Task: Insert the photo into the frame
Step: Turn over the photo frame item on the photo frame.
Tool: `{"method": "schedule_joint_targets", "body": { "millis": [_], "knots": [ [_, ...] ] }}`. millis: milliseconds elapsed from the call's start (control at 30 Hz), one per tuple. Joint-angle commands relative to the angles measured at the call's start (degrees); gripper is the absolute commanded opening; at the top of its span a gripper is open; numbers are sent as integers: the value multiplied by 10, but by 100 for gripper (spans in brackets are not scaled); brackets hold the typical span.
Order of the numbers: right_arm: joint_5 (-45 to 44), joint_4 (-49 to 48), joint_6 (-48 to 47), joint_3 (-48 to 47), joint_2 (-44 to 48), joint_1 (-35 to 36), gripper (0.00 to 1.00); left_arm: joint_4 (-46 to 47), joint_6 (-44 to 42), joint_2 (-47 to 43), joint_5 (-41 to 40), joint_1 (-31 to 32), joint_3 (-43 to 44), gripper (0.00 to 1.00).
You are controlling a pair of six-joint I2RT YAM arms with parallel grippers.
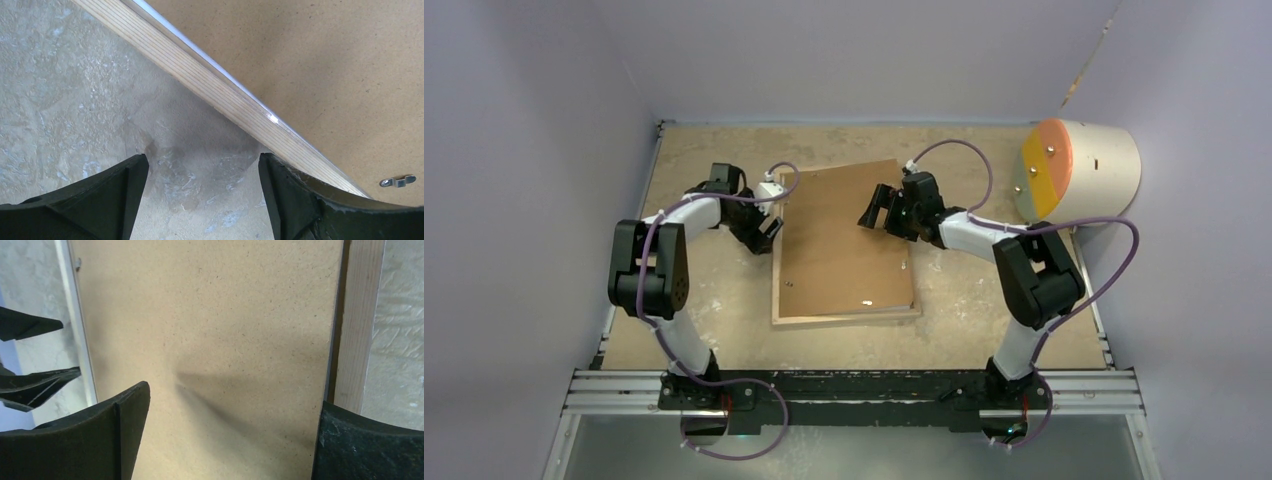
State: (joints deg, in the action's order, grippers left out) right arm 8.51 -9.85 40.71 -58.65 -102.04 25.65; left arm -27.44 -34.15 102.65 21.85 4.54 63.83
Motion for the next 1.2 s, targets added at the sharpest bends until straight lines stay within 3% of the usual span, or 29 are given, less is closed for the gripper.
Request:
{"method": "schedule_joint_targets", "body": {
  "millis": [0,267,667,967,1167],
  "knots": [
    [-40,66,-26,-32,-1,9,99,5,-7,-22,19,-4,5,85],
    [-84,164,-72,-103,-19,25,99,-2,-10,-29,19,-8,9,85],
    [-84,205,-102,-158,-46,47,99,-3,-13,-27,18,-8,8,85],
    [-197,334,-137,-271,-90,94,99,-2,-12,-23,17,-9,11,85],
    [-213,375,-154,-307,-113,106,99,-3,-16,-27,17,-13,10,85]
  ]
}}
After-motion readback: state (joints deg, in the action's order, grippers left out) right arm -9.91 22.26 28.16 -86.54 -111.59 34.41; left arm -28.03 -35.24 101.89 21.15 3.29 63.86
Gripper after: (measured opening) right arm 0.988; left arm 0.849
